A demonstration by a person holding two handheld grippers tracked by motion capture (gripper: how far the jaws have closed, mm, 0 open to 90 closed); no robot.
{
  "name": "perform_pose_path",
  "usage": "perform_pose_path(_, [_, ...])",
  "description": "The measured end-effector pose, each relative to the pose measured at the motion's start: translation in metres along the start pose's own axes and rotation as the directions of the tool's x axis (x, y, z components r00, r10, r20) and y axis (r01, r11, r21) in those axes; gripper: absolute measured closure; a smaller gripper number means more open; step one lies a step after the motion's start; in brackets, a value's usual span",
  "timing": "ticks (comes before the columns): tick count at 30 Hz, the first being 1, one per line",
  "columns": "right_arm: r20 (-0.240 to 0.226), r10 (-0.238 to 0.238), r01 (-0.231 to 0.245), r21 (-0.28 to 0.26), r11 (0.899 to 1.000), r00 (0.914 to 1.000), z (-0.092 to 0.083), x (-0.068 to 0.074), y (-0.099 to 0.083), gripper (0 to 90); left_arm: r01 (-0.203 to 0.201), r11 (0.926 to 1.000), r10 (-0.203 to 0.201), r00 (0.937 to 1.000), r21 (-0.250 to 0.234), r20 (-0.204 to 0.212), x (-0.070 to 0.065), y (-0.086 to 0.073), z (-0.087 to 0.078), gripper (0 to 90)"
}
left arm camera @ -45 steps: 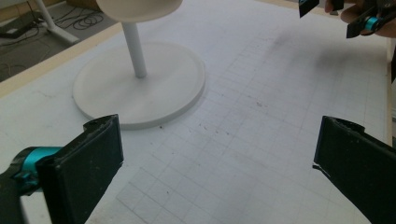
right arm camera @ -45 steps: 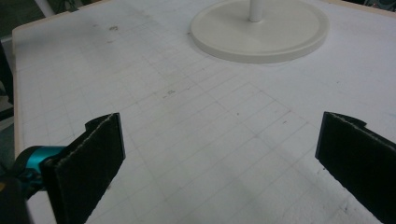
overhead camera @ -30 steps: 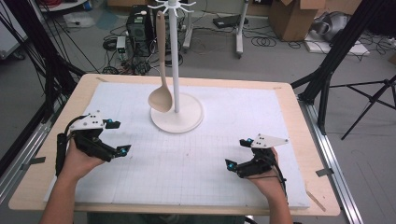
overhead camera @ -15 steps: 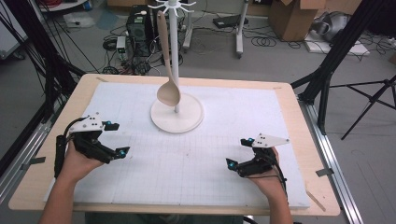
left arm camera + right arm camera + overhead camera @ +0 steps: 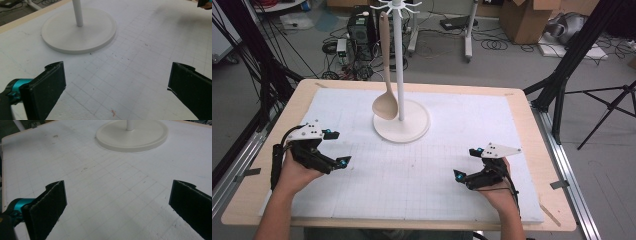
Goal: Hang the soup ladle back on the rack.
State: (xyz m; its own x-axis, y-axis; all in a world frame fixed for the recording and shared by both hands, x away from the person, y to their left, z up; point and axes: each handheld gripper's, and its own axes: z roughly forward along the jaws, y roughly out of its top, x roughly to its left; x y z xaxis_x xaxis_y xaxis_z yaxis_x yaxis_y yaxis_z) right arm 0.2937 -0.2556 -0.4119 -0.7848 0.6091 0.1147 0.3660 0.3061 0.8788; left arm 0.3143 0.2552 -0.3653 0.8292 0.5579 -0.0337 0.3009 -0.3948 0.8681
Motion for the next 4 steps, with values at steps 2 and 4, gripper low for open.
perform_pose_path(2, [-0.001, 0.002, -0.002, 0.007, 1.000, 1.0000, 0.0006, 0.0004, -0.0001, 0.2, -0.003, 1.0000, 0.003, 1.0000, 0.000, -0.003, 0.0005, 0.0003, -0.0018, 1.7])
perform_pose_path(4, [0.002, -0.004, 0.004, 0.007, 1.000, 1.0000, 0.0011, 0.0010, 0.0000, 0.2, 0.007, 1.0000, -0.007, 0.9999, 0.001, -0.013, 0.0014, 0.0004, -0.0031, 1.7])
